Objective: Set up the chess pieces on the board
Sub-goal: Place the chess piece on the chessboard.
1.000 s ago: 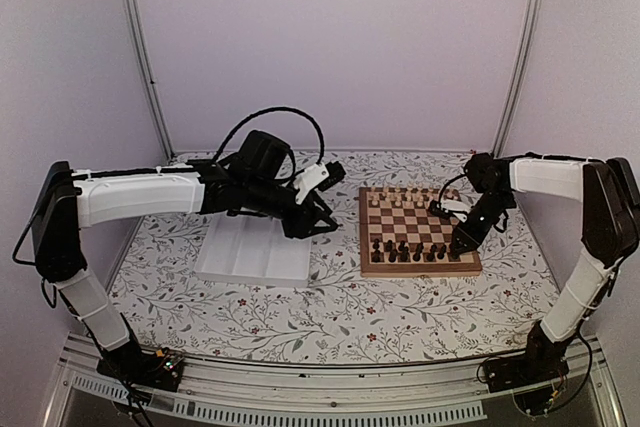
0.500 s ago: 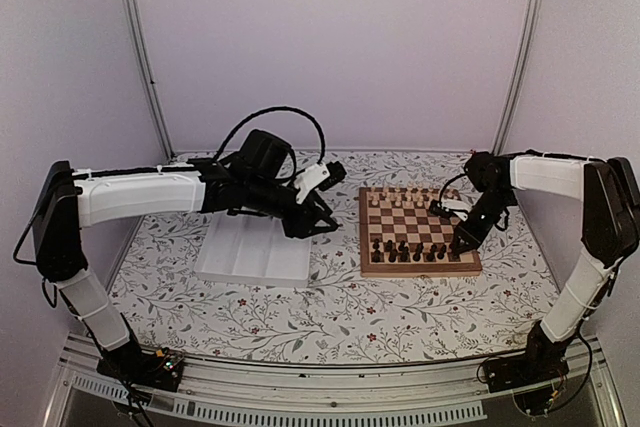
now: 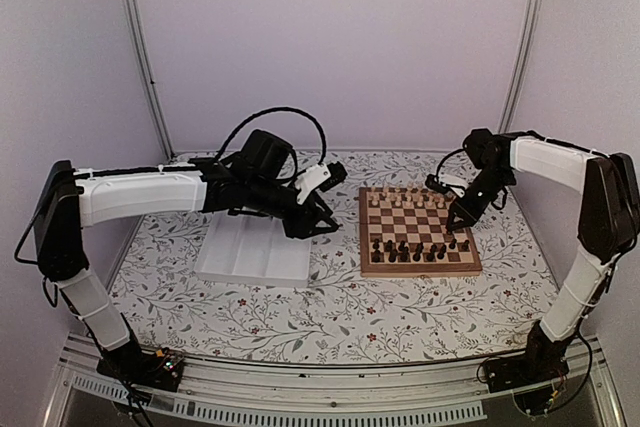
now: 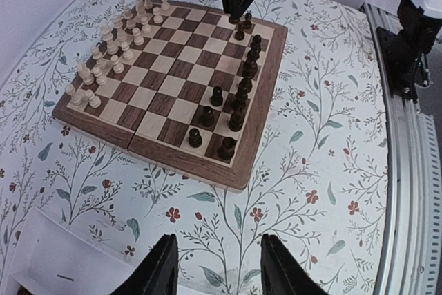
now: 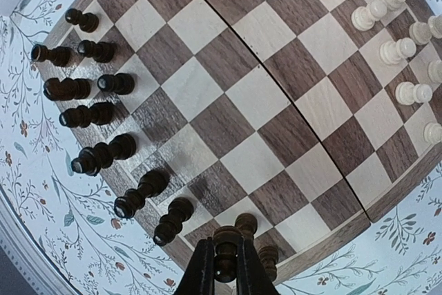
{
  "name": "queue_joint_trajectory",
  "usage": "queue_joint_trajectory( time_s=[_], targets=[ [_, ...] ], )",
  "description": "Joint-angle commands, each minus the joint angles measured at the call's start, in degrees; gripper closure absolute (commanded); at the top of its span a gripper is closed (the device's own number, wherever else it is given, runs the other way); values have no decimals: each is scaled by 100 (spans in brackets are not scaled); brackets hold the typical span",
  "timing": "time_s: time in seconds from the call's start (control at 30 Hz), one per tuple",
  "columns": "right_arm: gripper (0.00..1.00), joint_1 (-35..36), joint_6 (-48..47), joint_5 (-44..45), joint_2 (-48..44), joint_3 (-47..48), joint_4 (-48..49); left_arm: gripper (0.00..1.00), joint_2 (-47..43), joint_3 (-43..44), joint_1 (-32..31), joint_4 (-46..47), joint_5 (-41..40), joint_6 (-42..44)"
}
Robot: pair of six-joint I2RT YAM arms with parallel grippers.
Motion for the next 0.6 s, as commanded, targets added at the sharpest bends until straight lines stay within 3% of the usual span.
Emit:
queue_joint_trajectory(
  time_s=[0.0, 0.57],
  targets=[
    [93, 64, -8, -173, 440, 193, 58, 57, 85, 128, -88, -49, 8, 91],
    [93, 281, -71, -252, 903, 169, 96, 57, 126, 145, -88, -88, -23, 109]
  ],
)
